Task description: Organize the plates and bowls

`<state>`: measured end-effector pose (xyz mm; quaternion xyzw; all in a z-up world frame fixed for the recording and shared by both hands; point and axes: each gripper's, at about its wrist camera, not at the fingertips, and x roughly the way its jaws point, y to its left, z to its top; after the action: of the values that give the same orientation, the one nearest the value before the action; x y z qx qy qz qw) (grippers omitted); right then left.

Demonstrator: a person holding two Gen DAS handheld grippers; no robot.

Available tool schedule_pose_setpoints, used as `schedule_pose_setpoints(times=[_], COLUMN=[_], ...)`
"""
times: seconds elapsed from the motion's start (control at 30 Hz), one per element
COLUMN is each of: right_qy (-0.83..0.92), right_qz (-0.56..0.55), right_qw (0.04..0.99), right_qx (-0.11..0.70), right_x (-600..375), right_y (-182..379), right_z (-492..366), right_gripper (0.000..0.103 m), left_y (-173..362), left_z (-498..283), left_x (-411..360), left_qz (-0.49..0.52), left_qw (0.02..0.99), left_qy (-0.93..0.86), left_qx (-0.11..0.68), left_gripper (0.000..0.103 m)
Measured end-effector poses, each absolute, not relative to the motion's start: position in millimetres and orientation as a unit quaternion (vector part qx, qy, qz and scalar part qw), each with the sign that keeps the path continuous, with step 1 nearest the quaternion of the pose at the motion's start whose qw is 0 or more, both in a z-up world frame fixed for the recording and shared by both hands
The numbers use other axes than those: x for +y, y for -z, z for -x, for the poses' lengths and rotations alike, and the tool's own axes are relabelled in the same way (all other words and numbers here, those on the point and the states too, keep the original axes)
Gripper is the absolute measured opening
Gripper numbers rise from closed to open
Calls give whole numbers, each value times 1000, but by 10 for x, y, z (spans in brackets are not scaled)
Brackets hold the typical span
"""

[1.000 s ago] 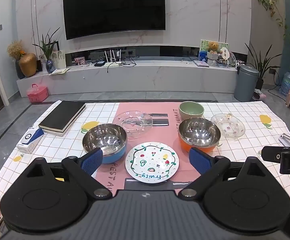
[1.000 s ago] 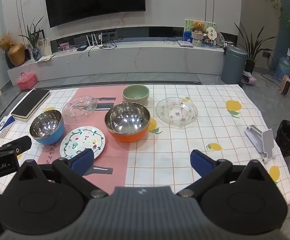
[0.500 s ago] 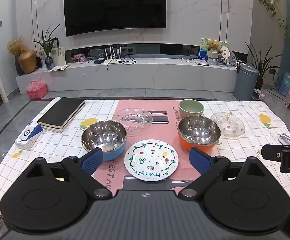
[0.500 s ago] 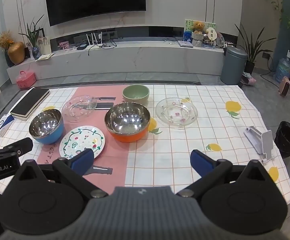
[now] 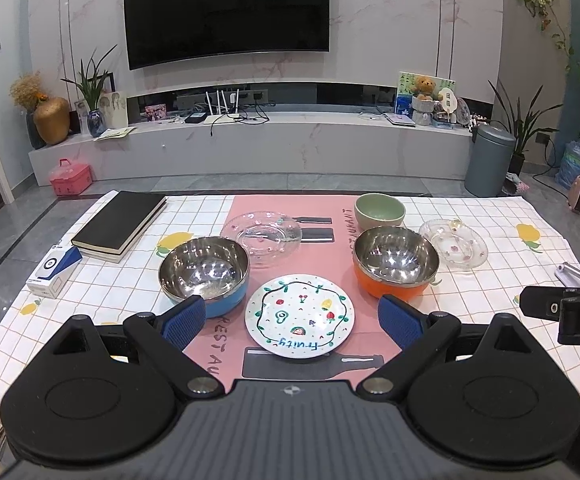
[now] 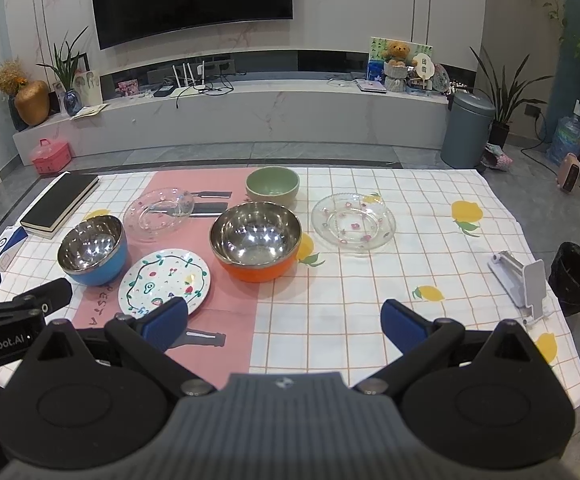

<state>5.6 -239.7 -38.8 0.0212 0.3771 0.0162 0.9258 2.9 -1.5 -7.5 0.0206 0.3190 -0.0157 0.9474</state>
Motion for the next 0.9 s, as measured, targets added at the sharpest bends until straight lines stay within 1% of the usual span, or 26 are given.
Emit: schedule_pose_setpoints(times=[0.57,0.9], right_qy=[-15,-12], right_qz=[-24,-26], right_qw=[927,924], right_qx=[375,382], right_x=[-2413,-2422], right_y=[359,406], right_z=[-48,-59], right_gripper=[100,100], left_y=[8,45], left_z=[-7,-23], left_x=[-27,-44], left_qz=[-21,-20], left_qw=[950,947], left_qy=[21,25], left_qx=[311,321], left_gripper=[103,103])
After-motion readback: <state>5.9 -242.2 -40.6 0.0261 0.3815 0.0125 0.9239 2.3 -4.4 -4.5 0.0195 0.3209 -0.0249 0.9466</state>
